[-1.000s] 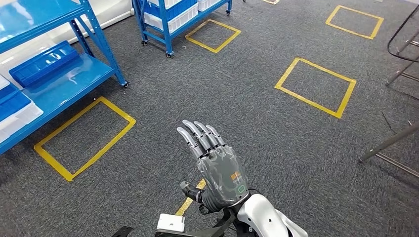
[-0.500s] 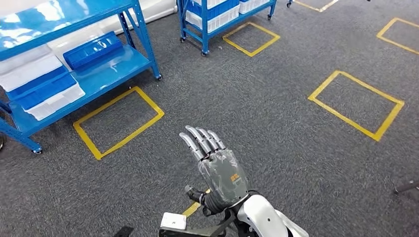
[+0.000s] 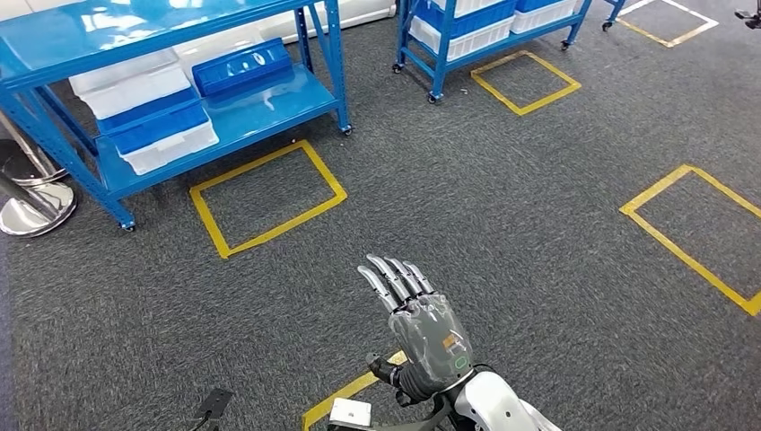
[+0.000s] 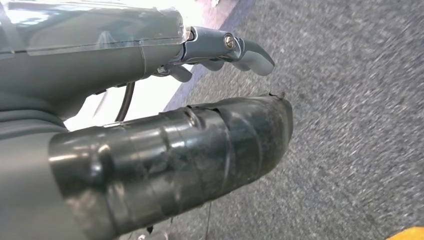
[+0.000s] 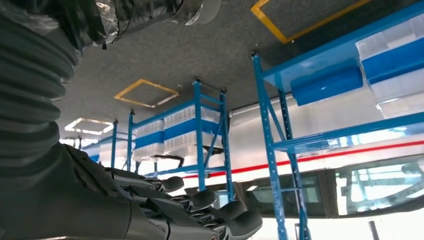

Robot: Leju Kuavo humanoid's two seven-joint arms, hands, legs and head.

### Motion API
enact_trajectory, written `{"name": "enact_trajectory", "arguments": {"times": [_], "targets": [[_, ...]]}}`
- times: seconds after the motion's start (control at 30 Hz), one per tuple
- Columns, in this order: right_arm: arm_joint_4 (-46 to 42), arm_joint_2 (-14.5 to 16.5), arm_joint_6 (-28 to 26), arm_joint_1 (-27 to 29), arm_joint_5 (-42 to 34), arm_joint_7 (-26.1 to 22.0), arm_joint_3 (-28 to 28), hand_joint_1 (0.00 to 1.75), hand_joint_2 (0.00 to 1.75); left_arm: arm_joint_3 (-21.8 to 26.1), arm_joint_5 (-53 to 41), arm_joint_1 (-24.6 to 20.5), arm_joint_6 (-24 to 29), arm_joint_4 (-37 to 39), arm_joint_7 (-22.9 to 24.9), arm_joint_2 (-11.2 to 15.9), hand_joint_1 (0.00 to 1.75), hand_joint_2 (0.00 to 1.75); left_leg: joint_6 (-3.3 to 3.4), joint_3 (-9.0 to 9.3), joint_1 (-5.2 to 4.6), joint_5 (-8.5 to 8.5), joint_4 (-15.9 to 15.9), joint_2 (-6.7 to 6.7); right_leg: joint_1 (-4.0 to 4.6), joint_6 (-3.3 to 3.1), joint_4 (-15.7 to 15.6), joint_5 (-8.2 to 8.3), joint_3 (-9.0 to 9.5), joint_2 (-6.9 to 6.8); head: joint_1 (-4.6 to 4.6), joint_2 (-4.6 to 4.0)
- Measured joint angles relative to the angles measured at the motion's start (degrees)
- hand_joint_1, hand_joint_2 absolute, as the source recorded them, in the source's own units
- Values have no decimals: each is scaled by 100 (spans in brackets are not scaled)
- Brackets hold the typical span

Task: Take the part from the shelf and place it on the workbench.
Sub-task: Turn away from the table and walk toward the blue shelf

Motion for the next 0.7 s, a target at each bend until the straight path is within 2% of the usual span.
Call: {"name": "enact_trajectory", "arguments": {"times": [0.07,0.1,0.13,0.17,0.2,0.23,0.3,0.33,0.37,0.43,0.47,0.5,0.53,0.57,0.6,0.63,0.67,0.7], "targets": [[7,-70,10,50,4,10,-19,0,175,1,26,-20,-67,0,24,2,0,0,50,-11,9,29,-20,-121,-32,37,658,-370,-298,344,20,0],[15,-111,16,87,5,22,-24,0,175,2,32,-24,-87,0,34,3,0,0,62,-27,7,37,-16,-193,-36,43,1055,-538,-497,434,22,1],[26,-153,21,128,7,37,-28,0,175,2,37,-21,-102,0,42,3,0,0,68,-40,3,42,-7,-274,-37,42,1341,-614,-648,470,22,1],[36,-187,23,163,8,49,-31,0,175,2,42,-13,-113,0,50,3,0,0,70,-51,1,44,6,-359,-35,33,1431,-572,-714,487,22,1],[43,-213,24,186,11,54,-35,0,175,2,44,-5,-118,0,59,3,0,0,70,-57,0,45,21,-445,-35,15,1292,-419,-670,505,22,1],[47,-231,23,198,14,56,-40,0,175,2,44,0,-121,0,65,3,0,0,68,-61,0,45,35,-530,-35,-11,960,-192,-530,552,23,1],[47,-264,22,209,18,57,-60,0,175,2,45,0,-123,0,72,-4,0,0,40,-77,7,58,54,-680,-40,-69,203,154,-203,846,20,0],[47,-278,22,214,20,57,-73,0,175,3,45,-1,-124,0,74,-7,0,0,11,-96,15,73,53,-748,-39,-86,-28,229,-106,965,27,-1],[47,-292,22,222,24,59,-87,0,175,3,47,2,-126,0,75,-11,0,0,-27,-118,29,92,45,-813,-33,-97,-127,239,-70,1040,32,-1],[45,-302,21,229,33,62,-112,0,175,4,53,26,-130,0,79,-9,0,0,-118,-155,42,142,3,-956,-38,-127,-181,274,-51,916,48,0],[45,-303,22,230,36,63,-122,0,175,4,58,38,-131,0,81,-11,0,0,-153,-178,33,130,16,-918,-51,-155,-226,304,-33,836,46,0],[44,-301,20,232,38,62,-130,0,175,4,62,40,-132,0,82,-14,0,0,-179,-230,17,60,108,-789,-66,-191,-276,336,-14,745,20,0],[44,-299,20,237,39,61,-135,0,175,4,66,33,-133,0,83,-16,0,0,-196,-328,3,-82,319,-593,-78,-218,-317,363,-2,649,-9,0],[45,-302,20,246,39,60,-137,0,175,4,68,21,-134,0,83,-21,0,0,-211,-471,-4,-278,642,-368,-60,-237,-329,372,-2,552,-37,0],[48,-308,20,258,40,59,-139,0,175,4,68,11,-134,0,82,-21,0,0,-229,-641,-1,-481,1033,-224,-46,-251,-325,372,-10,453,-67,1],[50,-315,22,269,40,59,-139,0,175,4,68,7,-134,0,82,-20,0,0,-248,-787,4,-628,1383,-153,-35,-257,-313,365,-22,353,-70,1],[52,-321,23,279,40,59,-139,0,175,5,69,11,-134,0,82,-19,0,0,-262,-856,9,-679,1579,-125,-28,-261,-298,355,-32,258,-71,1],[54,-325,24,284,40,60,-139,0,175,5,69,18,-134,0,82,-18,0,0,-272,-811,12,-624,1557,-108,-26,-260,-282,343,-37,171,-72,1]]}}
